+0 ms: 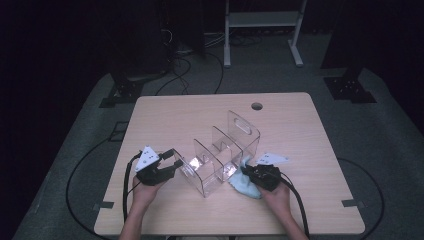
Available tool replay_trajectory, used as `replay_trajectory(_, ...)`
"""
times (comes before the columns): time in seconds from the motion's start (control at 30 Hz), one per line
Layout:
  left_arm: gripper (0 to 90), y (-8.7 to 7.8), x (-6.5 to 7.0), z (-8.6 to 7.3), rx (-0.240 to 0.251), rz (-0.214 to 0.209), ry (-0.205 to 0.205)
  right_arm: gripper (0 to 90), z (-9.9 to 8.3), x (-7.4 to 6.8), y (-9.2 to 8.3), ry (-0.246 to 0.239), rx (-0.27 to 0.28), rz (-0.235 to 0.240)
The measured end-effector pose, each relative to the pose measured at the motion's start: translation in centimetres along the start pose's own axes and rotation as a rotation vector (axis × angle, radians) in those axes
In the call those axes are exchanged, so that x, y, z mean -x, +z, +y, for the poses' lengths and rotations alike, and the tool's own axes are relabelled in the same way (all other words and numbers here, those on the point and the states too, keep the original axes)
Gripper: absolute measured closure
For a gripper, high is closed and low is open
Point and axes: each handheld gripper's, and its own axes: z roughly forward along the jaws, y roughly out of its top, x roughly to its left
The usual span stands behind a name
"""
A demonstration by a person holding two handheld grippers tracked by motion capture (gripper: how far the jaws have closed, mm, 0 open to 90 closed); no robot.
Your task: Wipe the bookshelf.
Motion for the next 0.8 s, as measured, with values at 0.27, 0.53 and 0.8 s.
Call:
replay_trajectory(0.27,47.5,0.0,0.0,0.0,0.001,-0.002,0.000,82.1,1.9,4.4,-2.6,0.096,0.093,-0.100)
replay_trajectory(0.53,47.5,0.1,0.0,0.0,0.002,-0.003,0.001,82.0,1.5,5.7,0.3,0.121,0.002,-0.105)
replay_trajectory(0.8,47.5,0.1,0.1,0.1,-0.002,-0.001,0.001,82.0,1.9,4.2,-2.2,0.075,0.063,-0.069)
